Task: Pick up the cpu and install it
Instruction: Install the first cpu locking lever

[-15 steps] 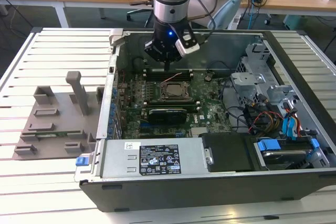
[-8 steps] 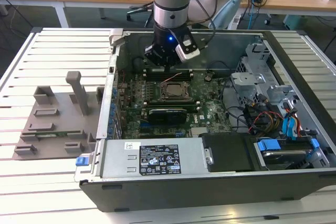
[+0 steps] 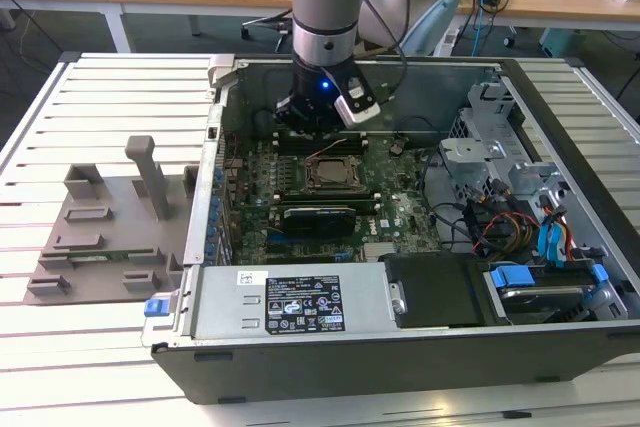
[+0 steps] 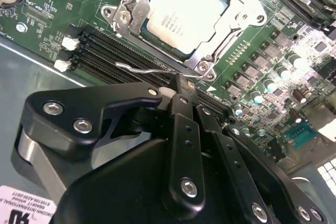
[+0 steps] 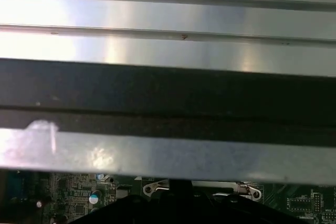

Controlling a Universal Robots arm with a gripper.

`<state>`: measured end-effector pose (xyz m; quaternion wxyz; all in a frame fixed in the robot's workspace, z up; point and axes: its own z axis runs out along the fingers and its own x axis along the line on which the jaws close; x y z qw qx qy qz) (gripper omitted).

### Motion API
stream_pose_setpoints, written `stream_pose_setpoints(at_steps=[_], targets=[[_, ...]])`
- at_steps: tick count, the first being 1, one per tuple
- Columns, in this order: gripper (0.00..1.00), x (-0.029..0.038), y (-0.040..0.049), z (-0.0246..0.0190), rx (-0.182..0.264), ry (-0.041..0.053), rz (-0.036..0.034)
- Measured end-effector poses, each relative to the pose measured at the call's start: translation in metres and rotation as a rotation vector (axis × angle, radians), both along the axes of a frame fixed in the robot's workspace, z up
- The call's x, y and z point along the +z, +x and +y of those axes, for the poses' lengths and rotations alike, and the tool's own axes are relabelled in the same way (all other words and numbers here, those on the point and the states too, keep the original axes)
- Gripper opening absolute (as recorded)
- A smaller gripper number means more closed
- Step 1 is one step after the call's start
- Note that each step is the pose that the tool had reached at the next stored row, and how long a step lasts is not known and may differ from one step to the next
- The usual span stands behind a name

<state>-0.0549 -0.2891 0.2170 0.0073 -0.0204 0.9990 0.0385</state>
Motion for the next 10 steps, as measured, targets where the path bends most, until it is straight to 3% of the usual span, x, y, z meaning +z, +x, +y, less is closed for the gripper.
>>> stream_pose_setpoints(at_steps=[5, 10], targets=[[0.11, -0.006, 0.0035, -0.0004, -0.001, -0.0001, 0.0001], [0.11, -0.0114, 0.0152, -0.0003, -0.001, -0.0001, 0.0014]])
